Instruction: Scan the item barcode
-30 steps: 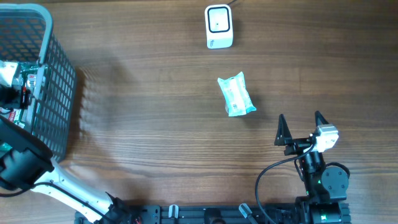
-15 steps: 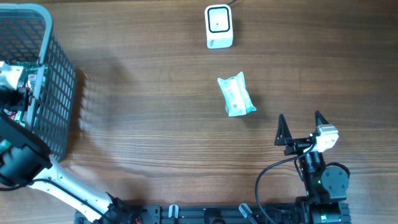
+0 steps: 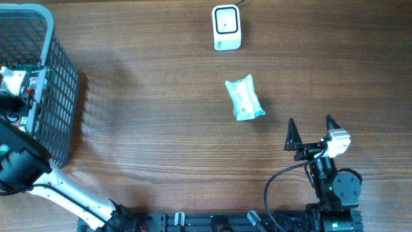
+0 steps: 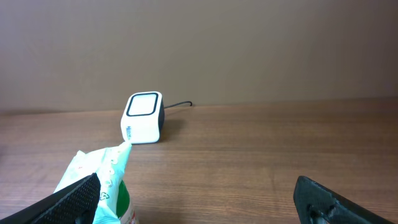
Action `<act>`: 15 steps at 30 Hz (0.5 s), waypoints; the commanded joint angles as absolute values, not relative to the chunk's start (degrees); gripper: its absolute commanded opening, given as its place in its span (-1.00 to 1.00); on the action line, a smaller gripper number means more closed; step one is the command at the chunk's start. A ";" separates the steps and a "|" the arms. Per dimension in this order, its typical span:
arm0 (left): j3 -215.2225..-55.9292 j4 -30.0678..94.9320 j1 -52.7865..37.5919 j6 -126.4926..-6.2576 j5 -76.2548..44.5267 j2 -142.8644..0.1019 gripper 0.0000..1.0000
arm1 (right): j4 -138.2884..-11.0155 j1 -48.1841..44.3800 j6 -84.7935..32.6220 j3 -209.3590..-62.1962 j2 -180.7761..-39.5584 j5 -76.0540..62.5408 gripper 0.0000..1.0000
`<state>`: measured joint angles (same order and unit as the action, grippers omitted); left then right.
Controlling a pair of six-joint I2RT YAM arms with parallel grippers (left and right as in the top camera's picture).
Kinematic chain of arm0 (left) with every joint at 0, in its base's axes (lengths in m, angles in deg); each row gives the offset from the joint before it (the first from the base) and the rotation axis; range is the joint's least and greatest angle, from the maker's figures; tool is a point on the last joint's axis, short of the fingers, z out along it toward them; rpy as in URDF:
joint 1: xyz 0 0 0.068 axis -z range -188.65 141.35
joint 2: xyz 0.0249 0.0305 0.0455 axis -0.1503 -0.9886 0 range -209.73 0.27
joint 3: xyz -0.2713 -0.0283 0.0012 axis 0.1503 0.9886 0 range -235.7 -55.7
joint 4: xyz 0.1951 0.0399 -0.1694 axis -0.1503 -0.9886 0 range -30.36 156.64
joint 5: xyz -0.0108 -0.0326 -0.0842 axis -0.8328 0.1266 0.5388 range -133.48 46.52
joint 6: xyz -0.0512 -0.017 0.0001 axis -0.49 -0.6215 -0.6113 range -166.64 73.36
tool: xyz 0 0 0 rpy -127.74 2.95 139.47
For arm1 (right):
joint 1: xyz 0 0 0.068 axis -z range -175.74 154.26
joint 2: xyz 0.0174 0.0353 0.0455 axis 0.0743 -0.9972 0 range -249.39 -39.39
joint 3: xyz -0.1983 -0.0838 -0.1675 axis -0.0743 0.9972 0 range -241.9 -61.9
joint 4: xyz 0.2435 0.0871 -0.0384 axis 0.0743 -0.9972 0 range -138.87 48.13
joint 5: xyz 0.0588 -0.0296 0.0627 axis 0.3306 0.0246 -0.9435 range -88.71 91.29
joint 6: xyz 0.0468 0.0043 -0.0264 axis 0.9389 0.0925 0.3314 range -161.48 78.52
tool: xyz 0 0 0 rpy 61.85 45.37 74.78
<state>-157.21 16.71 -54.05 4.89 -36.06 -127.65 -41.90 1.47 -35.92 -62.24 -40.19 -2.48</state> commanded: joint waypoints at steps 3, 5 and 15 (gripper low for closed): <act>-154.59 16.68 -54.56 5.41 -36.21 -132.09 0.23 | -41.77 1.87 -35.46 -62.20 -40.19 -1.54 0.99; -154.59 16.68 -54.56 4.80 -36.23 -132.09 0.13 | -41.77 1.87 -35.46 -62.20 -40.19 -1.57 0.99; -154.59 17.45 -54.56 -1.10 -36.23 -132.09 -0.65 | -41.77 1.87 -35.46 -62.20 -40.19 -1.54 1.00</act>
